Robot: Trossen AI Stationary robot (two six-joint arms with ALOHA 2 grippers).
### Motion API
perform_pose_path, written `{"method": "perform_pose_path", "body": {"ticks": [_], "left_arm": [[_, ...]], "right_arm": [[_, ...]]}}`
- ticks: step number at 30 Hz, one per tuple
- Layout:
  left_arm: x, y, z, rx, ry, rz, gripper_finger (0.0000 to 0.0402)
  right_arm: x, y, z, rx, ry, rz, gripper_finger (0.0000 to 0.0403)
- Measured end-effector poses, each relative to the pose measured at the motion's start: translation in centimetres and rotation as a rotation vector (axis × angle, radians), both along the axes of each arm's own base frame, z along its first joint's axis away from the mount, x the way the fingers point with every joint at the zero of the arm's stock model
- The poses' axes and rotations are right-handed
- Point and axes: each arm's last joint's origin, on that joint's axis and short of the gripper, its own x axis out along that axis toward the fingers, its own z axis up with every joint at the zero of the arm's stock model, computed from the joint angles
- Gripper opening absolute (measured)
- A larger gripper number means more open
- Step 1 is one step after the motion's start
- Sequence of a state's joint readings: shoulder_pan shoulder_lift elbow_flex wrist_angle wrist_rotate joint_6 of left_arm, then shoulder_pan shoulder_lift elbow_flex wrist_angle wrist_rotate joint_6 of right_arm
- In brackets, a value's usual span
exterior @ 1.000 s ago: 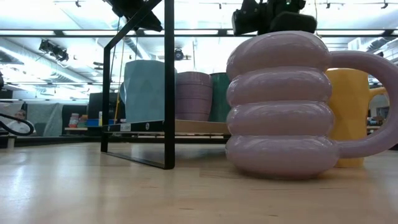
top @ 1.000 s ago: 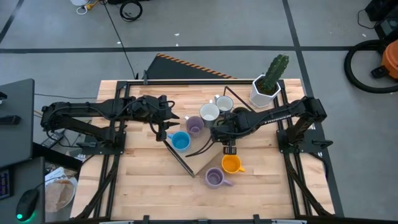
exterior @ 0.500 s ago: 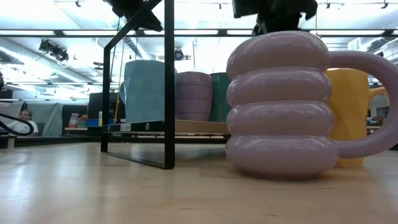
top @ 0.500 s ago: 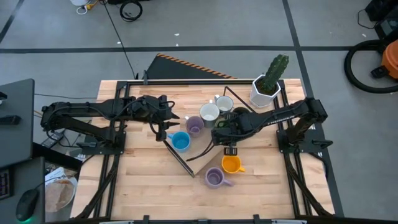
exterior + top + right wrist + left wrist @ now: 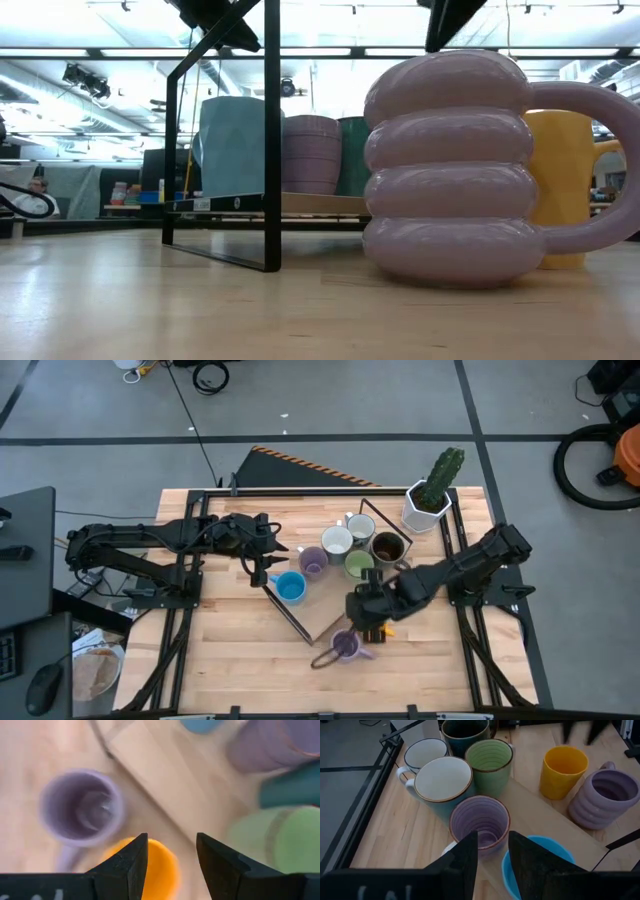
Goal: Place coffee mugs
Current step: Put the violet mug on the shelf
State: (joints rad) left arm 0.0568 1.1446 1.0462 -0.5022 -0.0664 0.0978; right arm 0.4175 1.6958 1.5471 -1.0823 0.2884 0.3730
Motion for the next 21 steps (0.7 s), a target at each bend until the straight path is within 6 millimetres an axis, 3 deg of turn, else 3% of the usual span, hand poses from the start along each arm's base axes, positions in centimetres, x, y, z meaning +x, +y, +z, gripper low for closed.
{"method": "perform_pose_path", "body": {"ticks": [4, 10, 21], "left_arm": [[0.0, 0.0, 0.0, -0.001, -0.001, 0.0, 0.0117], [0.1, 0.0, 0.1, -0.001, -0.014, 0.001, 0.0117], [0.1, 0.0, 0.1, -0.006, -0.019, 0.004, 0.0117]], "right_arm": [[0.0, 2.3, -0.2, 0.059, -0.064, -0.006, 0.0175], [1.0, 5.9, -3.1, 0.199, -0.022, 0.001, 0.0169], [-0.6, 8.2, -4.3, 0.264, 0.05, -0.178, 0.0168]]}}
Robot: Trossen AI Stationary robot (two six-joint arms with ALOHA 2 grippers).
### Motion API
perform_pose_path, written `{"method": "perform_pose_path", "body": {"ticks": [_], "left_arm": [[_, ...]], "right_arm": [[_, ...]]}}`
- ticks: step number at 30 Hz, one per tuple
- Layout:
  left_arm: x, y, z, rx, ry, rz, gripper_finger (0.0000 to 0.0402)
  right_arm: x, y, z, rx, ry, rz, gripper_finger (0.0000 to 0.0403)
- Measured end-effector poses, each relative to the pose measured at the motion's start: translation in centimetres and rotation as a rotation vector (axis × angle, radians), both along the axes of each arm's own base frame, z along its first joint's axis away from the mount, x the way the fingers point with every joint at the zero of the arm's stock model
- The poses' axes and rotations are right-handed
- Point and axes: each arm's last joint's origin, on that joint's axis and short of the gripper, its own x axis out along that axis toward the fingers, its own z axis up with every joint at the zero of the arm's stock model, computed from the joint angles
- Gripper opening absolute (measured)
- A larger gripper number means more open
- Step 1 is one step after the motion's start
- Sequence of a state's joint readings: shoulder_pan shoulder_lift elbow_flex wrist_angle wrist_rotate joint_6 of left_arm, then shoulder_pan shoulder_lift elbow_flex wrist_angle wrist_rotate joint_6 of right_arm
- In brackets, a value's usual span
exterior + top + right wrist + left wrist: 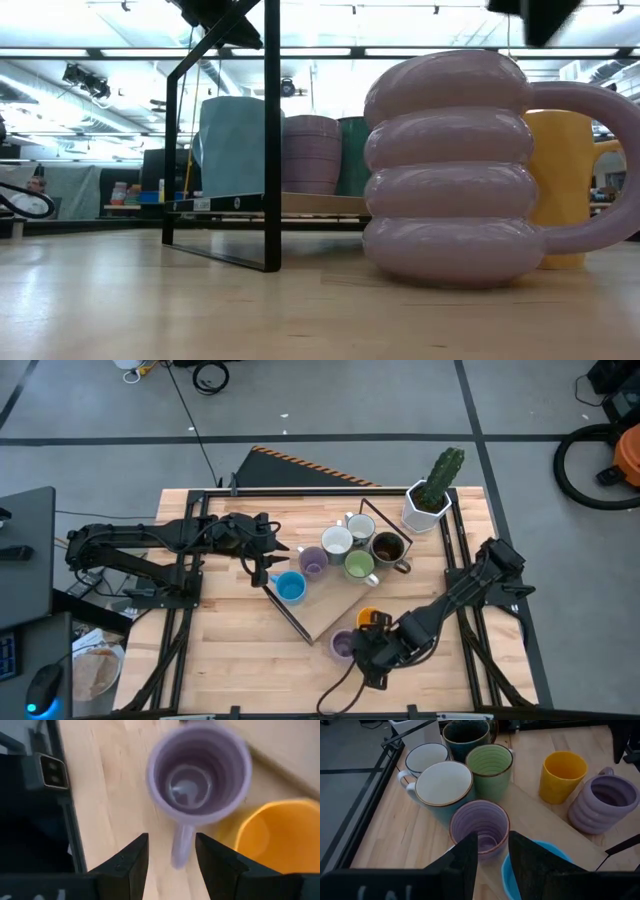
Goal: Place coffee mugs
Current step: Put the violet mug on the shelf
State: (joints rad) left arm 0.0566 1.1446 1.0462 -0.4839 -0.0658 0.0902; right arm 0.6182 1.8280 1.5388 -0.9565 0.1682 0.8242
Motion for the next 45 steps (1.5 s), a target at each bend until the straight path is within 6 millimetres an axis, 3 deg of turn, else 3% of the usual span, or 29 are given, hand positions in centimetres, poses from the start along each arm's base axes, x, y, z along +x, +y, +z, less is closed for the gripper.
{"method": "perform_pose_path", "body": {"ticks": [3, 18, 28, 31, 38, 45], "left_arm": [[0.0, 0.0, 0.0, 0.0, 0.002, 0.0, 0.0117], [0.0, -0.4, -0.1, -0.001, 0.008, -0.016, 0.0117], [-0.1, -0.4, -0.2, -0.008, 0.023, -0.011, 0.0117], [-0.1, -0.4, -0.2, -0.008, 0.026, -0.011, 0.0117], [-0.1, -0.4, -0.2, -0.009, 0.028, -0.011, 0.0117], [-0.1, -0.4, -0.2, -0.01, 0.029, -0.01, 0.0117]], "right_arm": [[-0.4, 0.3, -1.4, -0.026, 0.023, -0.042, 0.0168], [-0.7, 0.2, -4.6, -0.028, 0.008, -0.083, 0.0164], [-0.6, -0.5, -6.7, 0.014, -0.003, -0.1, 0.0088], [-0.6, -0.4, -6.7, 0.017, -0.002, -0.098, 0.0054], [-0.5, -0.3, -6.0, 0.026, 0.0, -0.088, 0.0053], [-0.6, 0.2, -3.3, 0.019, -0.028, -0.073, 0.0053]]}}
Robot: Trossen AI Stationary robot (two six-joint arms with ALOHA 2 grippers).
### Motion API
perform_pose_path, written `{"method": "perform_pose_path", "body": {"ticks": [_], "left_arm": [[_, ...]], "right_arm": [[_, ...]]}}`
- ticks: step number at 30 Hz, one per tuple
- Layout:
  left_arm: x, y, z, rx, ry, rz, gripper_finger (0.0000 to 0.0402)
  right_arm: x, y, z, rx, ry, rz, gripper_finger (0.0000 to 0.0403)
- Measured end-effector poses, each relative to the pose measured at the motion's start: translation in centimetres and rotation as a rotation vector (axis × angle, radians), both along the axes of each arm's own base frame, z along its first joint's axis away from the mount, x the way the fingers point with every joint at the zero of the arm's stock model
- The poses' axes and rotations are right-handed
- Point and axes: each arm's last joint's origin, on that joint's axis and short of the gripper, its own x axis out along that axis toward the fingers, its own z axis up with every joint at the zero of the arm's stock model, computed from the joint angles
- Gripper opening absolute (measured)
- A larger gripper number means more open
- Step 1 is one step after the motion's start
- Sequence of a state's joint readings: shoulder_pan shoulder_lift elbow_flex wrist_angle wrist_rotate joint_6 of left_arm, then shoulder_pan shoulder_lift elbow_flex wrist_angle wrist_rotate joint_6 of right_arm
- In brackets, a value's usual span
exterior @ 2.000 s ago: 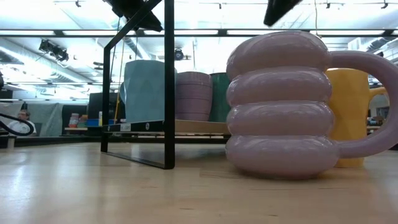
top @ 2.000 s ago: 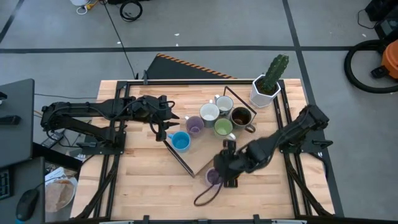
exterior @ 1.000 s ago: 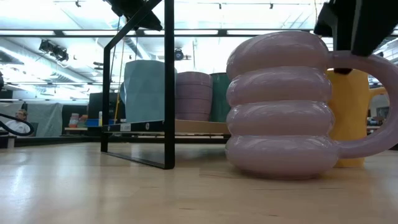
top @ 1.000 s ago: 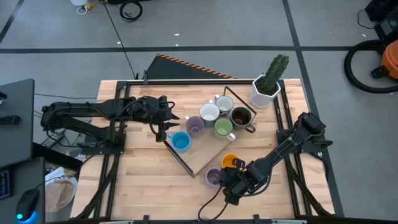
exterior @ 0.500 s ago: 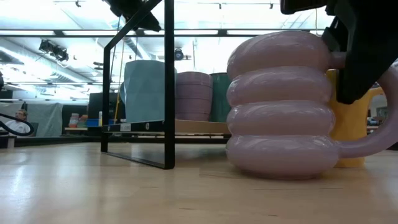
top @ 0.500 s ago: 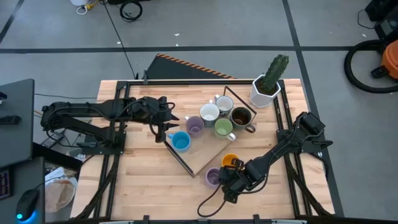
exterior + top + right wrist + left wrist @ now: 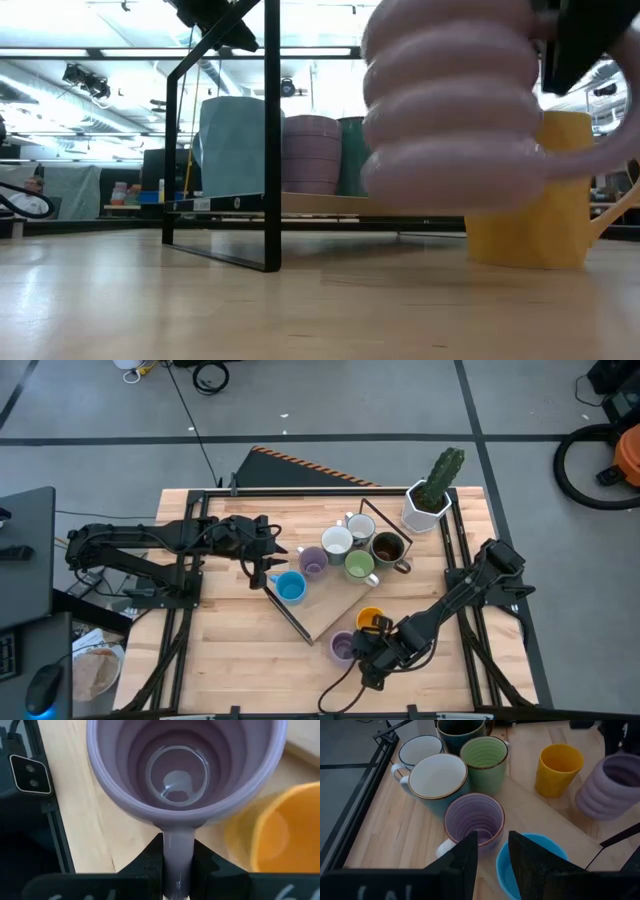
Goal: Place coffee mugs
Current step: Put the violet mug on the shelf
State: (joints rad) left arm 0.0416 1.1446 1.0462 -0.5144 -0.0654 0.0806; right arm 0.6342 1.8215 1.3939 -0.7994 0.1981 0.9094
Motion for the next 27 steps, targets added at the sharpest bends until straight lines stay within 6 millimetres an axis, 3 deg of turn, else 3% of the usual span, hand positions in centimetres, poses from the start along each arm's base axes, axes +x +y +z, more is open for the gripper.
{"method": "perform_pose_path", "body": {"ticks": [5, 10, 18, 27], "left_arm": [[0.0, 0.0, 0.0, -0.01, 0.0, 0.007, 0.0117], [0.0, 0.0, 0.0, -0.012, -0.002, 0.008, 0.0117], [0.0, 0.0, 0.0, -0.014, -0.003, 0.01, 0.0117], [0.0, 0.0, 0.0, -0.014, -0.001, 0.01, 0.0117]], "right_arm": [[-0.7, -0.7, 2.7, -0.029, -0.079, -0.031, 0.0053], [-0.1, -3.1, 4.1, -0.108, -0.155, -0.134, 0.0053], [2.1, -6.8, 4.3, -0.125, -0.176, -0.205, 0.0053], [2.9, -10.1, 3.7, -0.124, -0.095, -0.257, 0.0053]]}}
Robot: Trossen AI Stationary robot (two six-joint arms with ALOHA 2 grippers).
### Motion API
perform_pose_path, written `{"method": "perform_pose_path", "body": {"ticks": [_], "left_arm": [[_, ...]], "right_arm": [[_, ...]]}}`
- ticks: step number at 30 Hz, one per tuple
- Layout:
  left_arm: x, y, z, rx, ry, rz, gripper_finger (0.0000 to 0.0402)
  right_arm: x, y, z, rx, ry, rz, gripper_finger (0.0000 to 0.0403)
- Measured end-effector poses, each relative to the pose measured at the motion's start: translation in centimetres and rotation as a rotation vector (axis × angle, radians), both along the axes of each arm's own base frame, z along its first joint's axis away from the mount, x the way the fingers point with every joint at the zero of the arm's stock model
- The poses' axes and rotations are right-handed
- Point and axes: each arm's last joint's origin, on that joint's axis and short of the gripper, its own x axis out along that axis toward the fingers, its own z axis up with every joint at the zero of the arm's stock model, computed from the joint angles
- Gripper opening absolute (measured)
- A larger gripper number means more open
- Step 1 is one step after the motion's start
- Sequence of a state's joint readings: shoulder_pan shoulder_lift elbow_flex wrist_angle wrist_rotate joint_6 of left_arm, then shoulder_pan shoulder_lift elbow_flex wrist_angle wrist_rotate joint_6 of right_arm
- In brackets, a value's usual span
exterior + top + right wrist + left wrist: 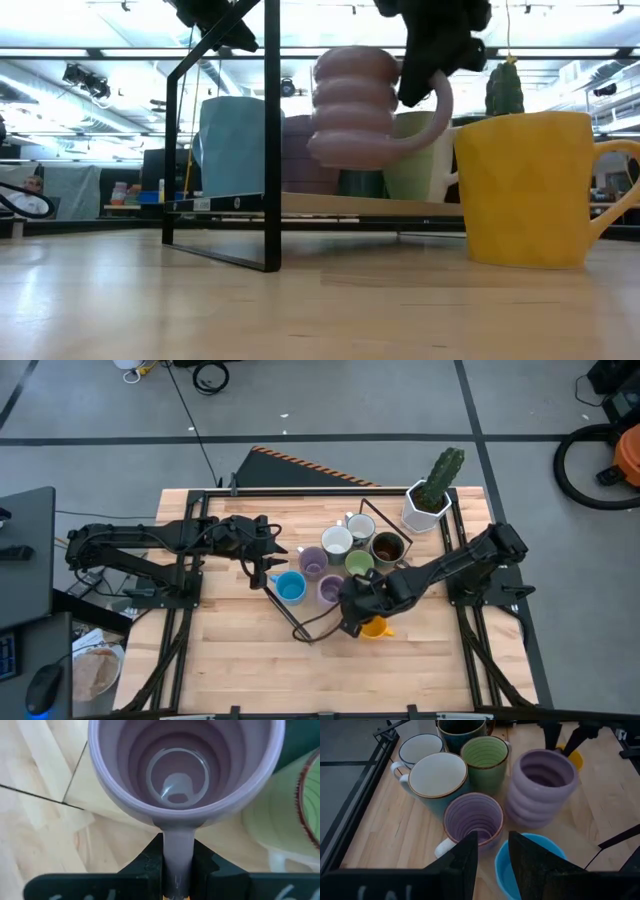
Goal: Place coffee mugs
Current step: Put the violet mug on the shelf
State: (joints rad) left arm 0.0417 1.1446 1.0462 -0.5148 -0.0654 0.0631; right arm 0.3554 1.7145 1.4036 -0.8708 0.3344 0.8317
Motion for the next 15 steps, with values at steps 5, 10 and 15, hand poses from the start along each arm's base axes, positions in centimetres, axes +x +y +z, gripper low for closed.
{"method": "perform_pose_path", "body": {"ticks": [5, 10, 15], "left_arm": [[0.0, 0.0, 0.0, -0.001, 0.004, 0.001, 0.0117], [0.0, 0.0, -0.1, -0.002, 0.007, 0.001, 0.0117], [0.0, 0.0, -0.1, -0.002, 0.007, 0.001, 0.0117]], "right_arm": [[0.2, -0.9, -0.6, 0.035, 0.014, -0.025, 0.0053], [-0.1, -1.2, -1.6, 0.056, 0.038, -0.068, 0.0053], [-0.3, -1.3, -2.0, 0.056, 0.051, -0.097, 0.0053]]}}
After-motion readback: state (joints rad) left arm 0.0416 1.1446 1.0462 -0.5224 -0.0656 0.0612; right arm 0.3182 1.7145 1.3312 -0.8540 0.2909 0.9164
